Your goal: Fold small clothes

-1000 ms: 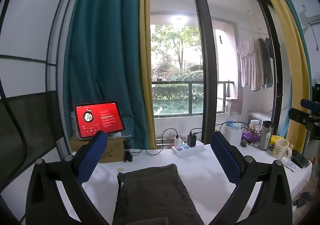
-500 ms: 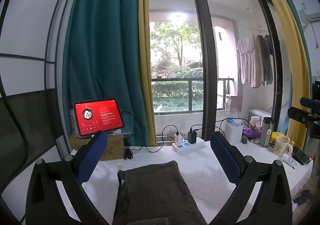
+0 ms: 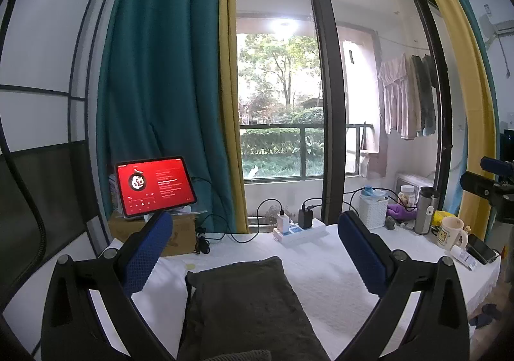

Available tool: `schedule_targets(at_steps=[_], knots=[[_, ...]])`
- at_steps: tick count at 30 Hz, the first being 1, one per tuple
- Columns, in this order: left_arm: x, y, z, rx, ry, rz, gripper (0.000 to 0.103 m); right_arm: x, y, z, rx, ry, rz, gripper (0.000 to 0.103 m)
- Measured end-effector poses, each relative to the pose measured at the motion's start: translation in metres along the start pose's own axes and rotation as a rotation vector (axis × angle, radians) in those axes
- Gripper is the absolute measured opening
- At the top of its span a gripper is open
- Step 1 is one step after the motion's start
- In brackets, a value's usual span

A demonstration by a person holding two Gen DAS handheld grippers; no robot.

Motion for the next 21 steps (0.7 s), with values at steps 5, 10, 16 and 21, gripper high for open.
schedule_targets(at_steps=[5,10,16,21], knots=[[0.0022,-0.0004,0.0007,0.0,0.003,-0.005,0.102,-0.0002,-0.0008,-0.0011,0.0,0.003,-0.002,0.1],[0.0027,-0.0012,0.0004,0.002,0.001,-0.006,0.102,-0.0003,-0.0012,-0.0014,-0.001,0.003,-0.003,0.1],[0.0032,-0.0008,0.0005,0.002,0.002,-0.008,0.102,-0.0005,-0.0014,-0.0013,0.0,0.003,-0.004,0.1],[0.0037,0.0001,0.0004,0.003,0.004,-0.012,0.102,-0.0007,-0.0017,-0.0014,-0.002,0.003,-0.004,0.1]])
Point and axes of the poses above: each gripper's, at about its wrist camera, not at the fingertips, and y roughly the way its jaws point, x to its right, z to its top, the point moved 7 cm from there along y, roughly the way its jaws point, and after that the axes turned 7 degrees about -y, right-handed, at the moved point
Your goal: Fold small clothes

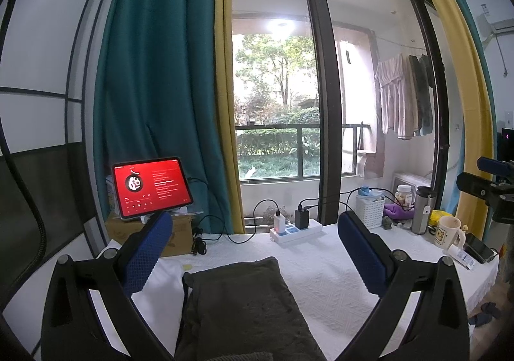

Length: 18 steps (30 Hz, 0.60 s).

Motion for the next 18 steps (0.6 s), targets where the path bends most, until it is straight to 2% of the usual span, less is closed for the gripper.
schedule_targets(at_steps=[18], knots=[[0.0018,0.0004,-0.0005,0.0,0.002,-0.007,0.102,-0.0005,-0.0004,0.0003,-0.001,0.0,-0.001,0.1]])
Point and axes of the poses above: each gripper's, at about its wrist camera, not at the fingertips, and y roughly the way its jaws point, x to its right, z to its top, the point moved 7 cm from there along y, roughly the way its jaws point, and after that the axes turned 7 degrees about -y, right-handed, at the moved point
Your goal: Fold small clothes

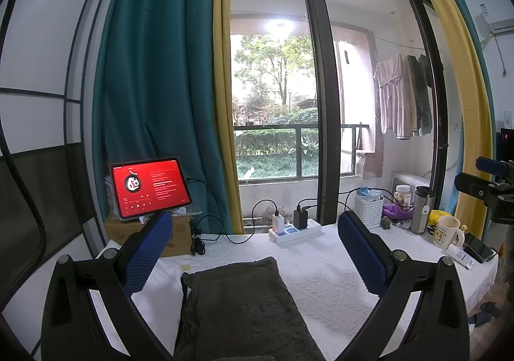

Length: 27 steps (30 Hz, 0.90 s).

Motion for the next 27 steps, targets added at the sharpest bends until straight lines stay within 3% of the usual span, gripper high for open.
schedule_targets(at_steps=[27], knots=[[0.0065,-0.0026,0.001,0.007,0.008,-0.026,0.102,-0.0017,-0.001,-0.0015,-0.003,0.001,0.0,0.1]])
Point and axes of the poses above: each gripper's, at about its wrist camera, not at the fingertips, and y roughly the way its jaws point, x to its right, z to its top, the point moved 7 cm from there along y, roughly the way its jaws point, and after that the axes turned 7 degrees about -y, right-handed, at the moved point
